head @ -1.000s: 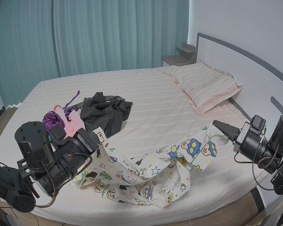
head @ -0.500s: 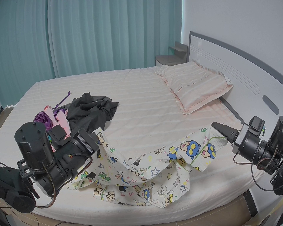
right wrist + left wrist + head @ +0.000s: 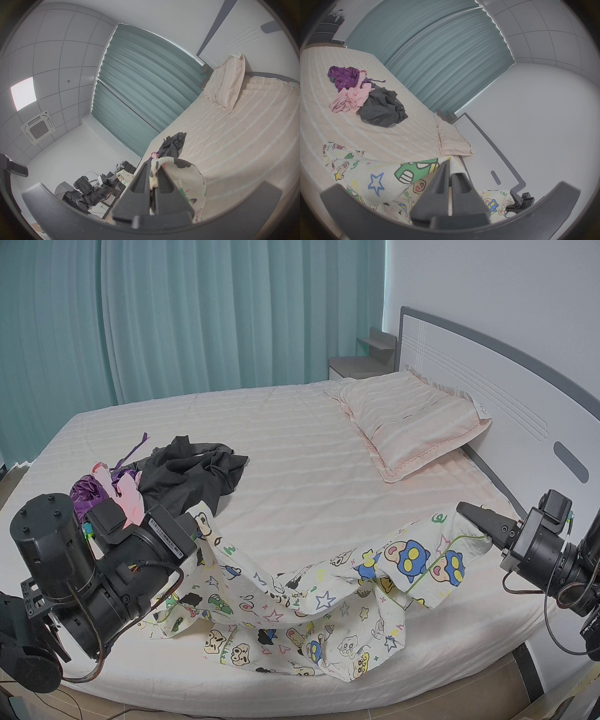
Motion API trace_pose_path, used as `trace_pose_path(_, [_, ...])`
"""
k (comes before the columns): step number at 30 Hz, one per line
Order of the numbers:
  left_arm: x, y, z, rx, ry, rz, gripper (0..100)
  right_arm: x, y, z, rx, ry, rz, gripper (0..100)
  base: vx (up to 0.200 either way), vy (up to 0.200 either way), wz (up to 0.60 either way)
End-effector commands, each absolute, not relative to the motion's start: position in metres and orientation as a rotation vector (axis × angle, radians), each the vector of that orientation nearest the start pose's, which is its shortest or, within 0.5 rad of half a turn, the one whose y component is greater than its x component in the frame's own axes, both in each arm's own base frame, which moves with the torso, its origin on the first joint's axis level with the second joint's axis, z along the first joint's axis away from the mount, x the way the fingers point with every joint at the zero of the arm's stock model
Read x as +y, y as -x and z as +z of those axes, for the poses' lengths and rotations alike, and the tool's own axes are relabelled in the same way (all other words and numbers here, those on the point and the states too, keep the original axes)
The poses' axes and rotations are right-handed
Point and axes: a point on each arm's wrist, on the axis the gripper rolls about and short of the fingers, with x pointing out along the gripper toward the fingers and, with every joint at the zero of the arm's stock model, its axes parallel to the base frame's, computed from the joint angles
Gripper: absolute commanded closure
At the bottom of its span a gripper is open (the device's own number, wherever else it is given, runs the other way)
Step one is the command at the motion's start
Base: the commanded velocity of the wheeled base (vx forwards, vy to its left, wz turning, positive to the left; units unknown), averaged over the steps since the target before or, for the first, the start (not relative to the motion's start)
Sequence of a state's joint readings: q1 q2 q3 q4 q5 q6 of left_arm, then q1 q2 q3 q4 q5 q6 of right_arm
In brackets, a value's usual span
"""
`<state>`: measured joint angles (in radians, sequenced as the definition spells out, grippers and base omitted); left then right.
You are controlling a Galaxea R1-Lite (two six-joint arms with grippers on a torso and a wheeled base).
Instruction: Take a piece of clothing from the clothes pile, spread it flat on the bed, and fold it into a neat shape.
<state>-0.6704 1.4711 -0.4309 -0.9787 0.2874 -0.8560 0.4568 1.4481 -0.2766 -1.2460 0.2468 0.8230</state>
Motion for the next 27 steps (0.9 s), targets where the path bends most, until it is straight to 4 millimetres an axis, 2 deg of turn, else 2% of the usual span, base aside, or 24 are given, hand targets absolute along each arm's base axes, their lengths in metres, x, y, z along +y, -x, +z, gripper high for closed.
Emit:
trace_pose_path(1, [-0.130,-0.174,0.187,0.186,0.829,-0.349,100,0.088,-0.165,0.191,0.143,-0.798,0.755,100,-0.200,0.000,0.00])
trace_pose_path(6, [-0.120,-0.160,0.198,0.178,0.812,-0.354,100,0.078,-0.141,0.211,0.068,-0.780,0.888,100,-0.200,0.000,0.00])
trace_pose_path(13, [-0.104,-0.141,0.216,0.131,0.815,-0.372,100,0.071,-0.125,0.229,-0.022,-0.776,0.941,100,-0.200,0.000,0.00])
trace_pose_path(15, [-0.094,-0.128,0.226,0.105,0.804,-0.380,100,0.069,-0.121,0.239,-0.065,-0.772,0.961,100,-0.200,0.000,0.00])
trace_pose_path(16, [-0.094,-0.128,0.226,0.105,0.804,-0.380,100,0.069,-0.121,0.239,-0.065,-0.772,0.961,100,-0.200,0.000,0.00])
trace_pose_path(17, [-0.087,-0.120,0.234,0.089,0.801,-0.381,100,0.069,-0.122,0.246,-0.076,-0.770,0.958,100,-0.200,0.000,0.00])
trace_pose_path(20, [-0.079,-0.112,0.249,0.084,0.802,-0.371,100,0.069,-0.130,0.259,-0.075,-0.769,0.938,100,-0.200,0.000,0.00])
trace_pose_path(22, [-0.076,-0.109,0.252,0.084,0.802,-0.368,100,0.069,-0.133,0.264,-0.079,-0.767,0.931,100,0.000,0.000,0.00])
trace_pose_path(24, [-0.068,-0.099,0.265,0.086,0.798,-0.346,100,0.069,-0.145,0.276,-0.078,-0.757,0.917,100,0.000,0.000,0.00])
trace_pose_path(27, [-0.064,-0.097,0.269,0.111,0.786,-0.312,100,0.070,-0.160,0.279,-0.059,-0.745,0.907,100,0.000,0.000,0.00])
